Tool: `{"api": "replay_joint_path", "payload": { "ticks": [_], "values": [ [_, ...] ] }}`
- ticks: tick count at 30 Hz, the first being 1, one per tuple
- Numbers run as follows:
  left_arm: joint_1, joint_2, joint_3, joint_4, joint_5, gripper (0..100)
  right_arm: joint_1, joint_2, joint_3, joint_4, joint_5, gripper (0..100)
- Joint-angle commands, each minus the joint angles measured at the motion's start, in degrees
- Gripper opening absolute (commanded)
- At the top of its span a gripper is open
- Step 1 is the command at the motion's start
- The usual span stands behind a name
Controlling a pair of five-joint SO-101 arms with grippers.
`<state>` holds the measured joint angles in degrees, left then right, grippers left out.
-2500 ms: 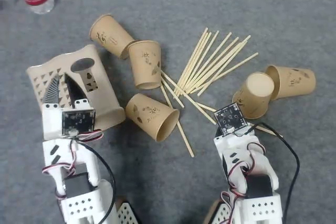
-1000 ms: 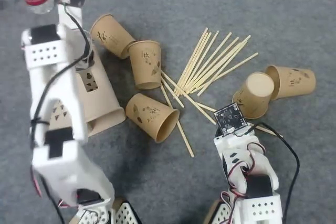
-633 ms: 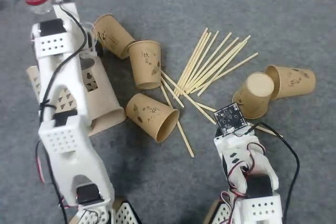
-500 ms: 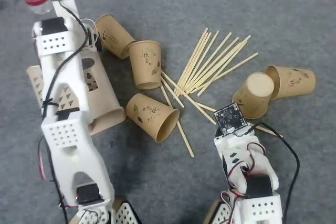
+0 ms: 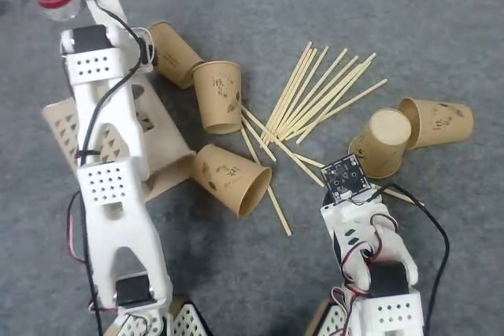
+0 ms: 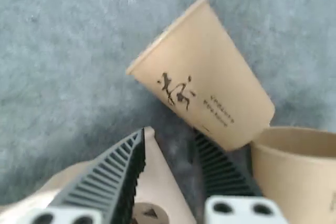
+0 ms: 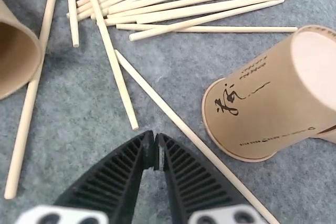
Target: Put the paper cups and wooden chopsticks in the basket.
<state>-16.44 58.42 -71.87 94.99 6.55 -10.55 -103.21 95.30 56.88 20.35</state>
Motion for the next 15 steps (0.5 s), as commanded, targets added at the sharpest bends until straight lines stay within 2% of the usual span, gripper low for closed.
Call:
{"api": "replay_joint_path", "payload": {
  "ticks": [1,3,8,10,15],
  "values": [
    [-1.32,0.18,-7.69,5.71,-1.41,19,-0.57,-0.75,1.05,0.13,0.7,0.9],
    [-3.25,0.09,-10.42,5.63,-4.75,19,-0.57,-0.75,1.05,0.22,0.7,0.9],
    [-6.51,0.09,-12.44,5.63,-24.97,19,-0.57,-0.75,1.05,0.22,0.7,0.9],
    [-7.82,0.18,-12.7,5.19,-30.51,19,-0.57,-0.75,1.05,0.22,0.7,0.9],
    [-9.76,0.7,-12.44,-0.88,-32.26,19,-0.57,-0.75,1.05,0.22,0.7,0.9]
  ]
}}
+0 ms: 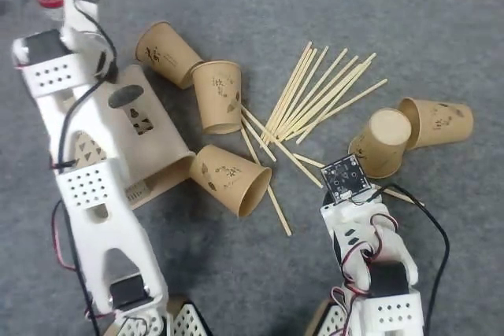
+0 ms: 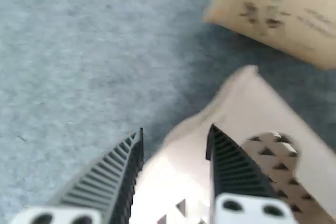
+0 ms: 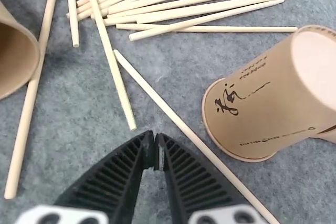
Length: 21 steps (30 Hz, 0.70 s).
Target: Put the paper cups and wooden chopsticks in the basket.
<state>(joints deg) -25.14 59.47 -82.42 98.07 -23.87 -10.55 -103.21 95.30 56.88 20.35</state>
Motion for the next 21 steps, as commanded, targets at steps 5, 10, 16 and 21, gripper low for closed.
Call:
{"api": "replay_joint_path", "payload": {
  "ticks": [5,10,16,21],
  "values": [
    [0.53,-0.26,0.57,-4.66,-7.12,19,-0.57,-0.75,1.05,0.22,0.7,0.9],
    [2.46,-0.26,0.92,-6.24,-7.03,19,-0.57,-0.75,1.05,0.13,0.7,0.9],
    [4.13,-0.26,3.56,-6.86,-7.38,19,-0.57,-0.75,1.05,0.22,0.7,0.9],
    [3.96,-0.88,3.74,-3.16,-12.22,22,-0.57,-0.75,1.05,0.22,0.7,0.9]
  ]
}}
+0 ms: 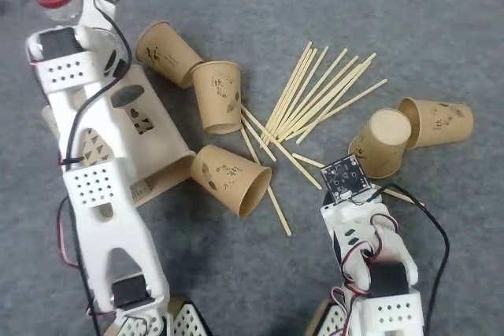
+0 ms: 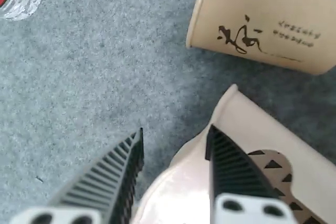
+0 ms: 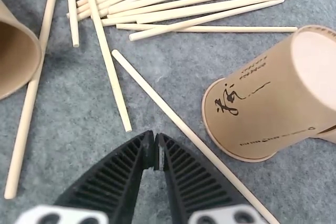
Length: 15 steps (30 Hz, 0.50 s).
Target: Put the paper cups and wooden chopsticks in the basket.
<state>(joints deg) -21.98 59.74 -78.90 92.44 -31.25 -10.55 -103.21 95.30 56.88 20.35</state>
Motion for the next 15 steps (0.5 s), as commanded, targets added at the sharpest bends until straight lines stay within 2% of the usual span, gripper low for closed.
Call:
{"api": "replay_joint_path", "payload": {
  "ticks": [1,6,15],
  "values": [
    [0.79,-1.14,0.13,3.52,-5.98,23,-0.57,-0.75,1.05,0.13,0.7,0.9],
    [1.05,-1.23,-2.42,8.26,-12.22,24,-0.57,-0.75,1.05,0.13,0.7,0.9],
    [0.7,-0.62,-2.51,8.18,-16.18,24,-0.57,-0.75,1.05,0.22,0.7,0.9]
  ]
}}
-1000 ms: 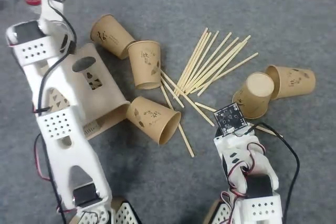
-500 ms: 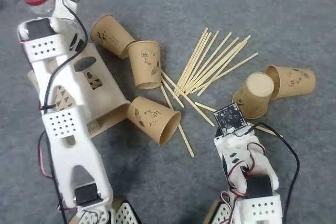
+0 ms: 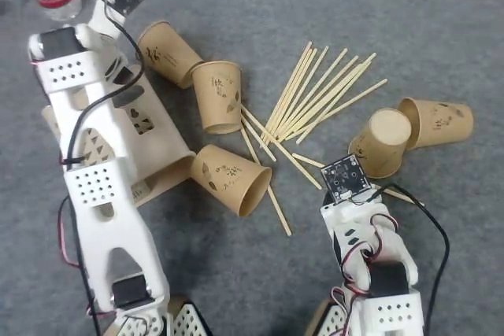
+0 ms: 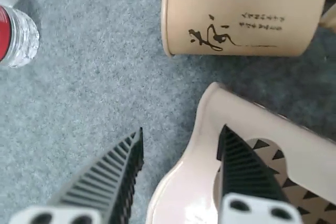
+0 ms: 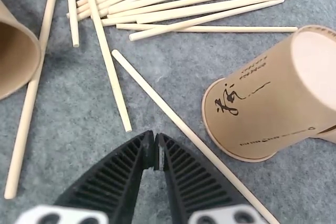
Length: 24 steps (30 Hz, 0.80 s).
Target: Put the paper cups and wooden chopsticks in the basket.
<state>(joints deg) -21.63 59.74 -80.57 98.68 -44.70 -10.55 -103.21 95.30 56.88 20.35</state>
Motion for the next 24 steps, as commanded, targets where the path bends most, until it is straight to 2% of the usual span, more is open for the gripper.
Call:
{"api": "replay_joint_path", "payload": {
  "ticks": [1,6,16,20,24],
  "values": [
    [0.26,-0.53,-0.48,1.93,-3.52,24,-0.57,-0.75,1.05,0.22,0.7,0.9],
    [-0.35,-0.7,5.67,1.93,-8.18,24,-0.57,-0.75,1.05,0.22,0.7,0.9],
    [-0.88,-2.2,7.34,2.11,-9.49,24,-0.57,-0.75,1.05,0.04,0.7,0.9],
    [-2.37,-10.99,10.86,2.11,-8.18,24,-0.57,-0.75,1.05,0.04,0.7,0.9],
    [-1.93,-21.36,22.73,2.02,-9.41,24,-0.92,-0.75,1.05,-0.04,0.7,0.9]
  ]
}}
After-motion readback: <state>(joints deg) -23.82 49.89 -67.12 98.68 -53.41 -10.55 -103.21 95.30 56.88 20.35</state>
